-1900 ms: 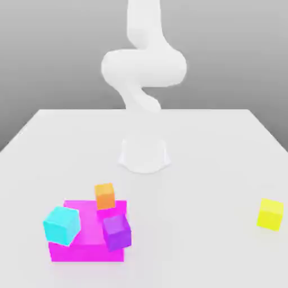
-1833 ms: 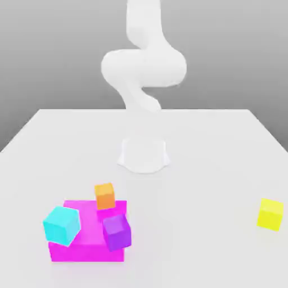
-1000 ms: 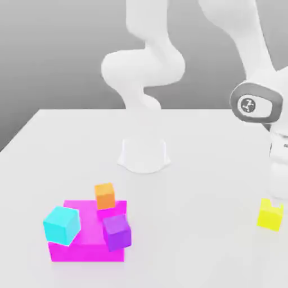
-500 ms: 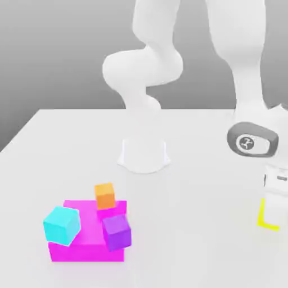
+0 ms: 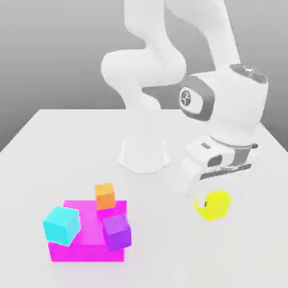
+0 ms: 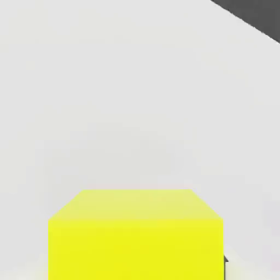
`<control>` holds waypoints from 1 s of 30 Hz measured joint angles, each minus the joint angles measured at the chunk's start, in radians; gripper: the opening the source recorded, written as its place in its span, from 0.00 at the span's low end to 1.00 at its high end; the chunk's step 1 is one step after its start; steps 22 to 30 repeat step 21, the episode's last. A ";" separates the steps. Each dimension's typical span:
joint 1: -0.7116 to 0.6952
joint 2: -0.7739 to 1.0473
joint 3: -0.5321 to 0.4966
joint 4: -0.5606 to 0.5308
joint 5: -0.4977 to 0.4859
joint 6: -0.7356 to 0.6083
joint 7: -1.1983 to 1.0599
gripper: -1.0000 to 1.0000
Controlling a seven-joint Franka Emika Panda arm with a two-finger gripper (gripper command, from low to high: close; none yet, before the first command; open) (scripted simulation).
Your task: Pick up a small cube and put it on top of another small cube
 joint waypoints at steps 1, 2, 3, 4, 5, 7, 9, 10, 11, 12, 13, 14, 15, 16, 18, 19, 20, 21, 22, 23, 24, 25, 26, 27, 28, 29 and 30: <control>-0.025 -0.034 -0.019 -0.018 0.011 -0.014 0.032 0.00; -0.050 -0.068 -0.039 -0.035 0.022 -0.028 0.062 0.00; -0.073 -0.101 -0.062 -0.052 0.034 -0.041 0.091 0.00; -0.099 -0.134 -0.083 -0.070 0.047 -0.054 0.119 0.00; -0.126 -0.168 -0.103 -0.087 0.061 -0.067 0.147 0.00; -0.179 -0.235 -0.145 -0.122 0.091 -0.092 0.201 0.00; -0.232 -0.304 -0.187 -0.157 0.124 -0.118 0.253 0.00; -0.259 -0.339 -0.208 -0.175 0.142 -0.131 0.279 0.00; -0.288 -0.370 -0.229 -0.193 0.160 -0.140 0.305 0.00; -0.313 -0.377 -0.246 -0.210 0.173 -0.127 0.327 0.00; -0.325 -0.363 -0.255 -0.221 0.180 -0.100 0.338 0.00; -0.332 -0.338 -0.259 -0.230 0.183 -0.066 0.343 0.00; -0.335 -0.307 -0.261 -0.237 0.185 -0.027 0.346 0.00; -0.337 -0.273 -0.262 -0.243 0.185 0.013 0.347 0.00; -0.338 -0.203 -0.263 -0.255 0.186 0.095 0.349 0.00; -0.338 -0.185 -0.263 -0.257 0.186 0.116 0.349 1.00; -0.338 -0.185 -0.263 -0.257 0.186 0.116 0.349 1.00; -0.338 -0.185 -0.263 -0.257 0.186 0.116 0.349 1.00; -0.338 -0.185 -0.263 -0.257 0.186 0.116 0.349 1.00; -0.338 -0.185 -0.263 -0.257 0.186 0.116 0.349 1.00; -0.338 -0.185 -0.263 -0.257 0.186 0.116 0.349 1.00; -0.338 -0.185 -0.263 -0.257 0.186 0.116 0.349 1.00; -0.338 -0.185 -0.263 -0.257 0.186 0.116 0.349 1.00; -0.338 -0.185 -0.263 -0.257 0.186 0.116 0.349 1.00; -0.338 -0.185 -0.263 -0.257 0.186 0.116 0.349 1.00; -0.338 -0.185 -0.263 -0.257 0.186 0.116 0.349 1.00; -0.338 -0.185 -0.263 -0.257 0.186 0.116 0.349 1.00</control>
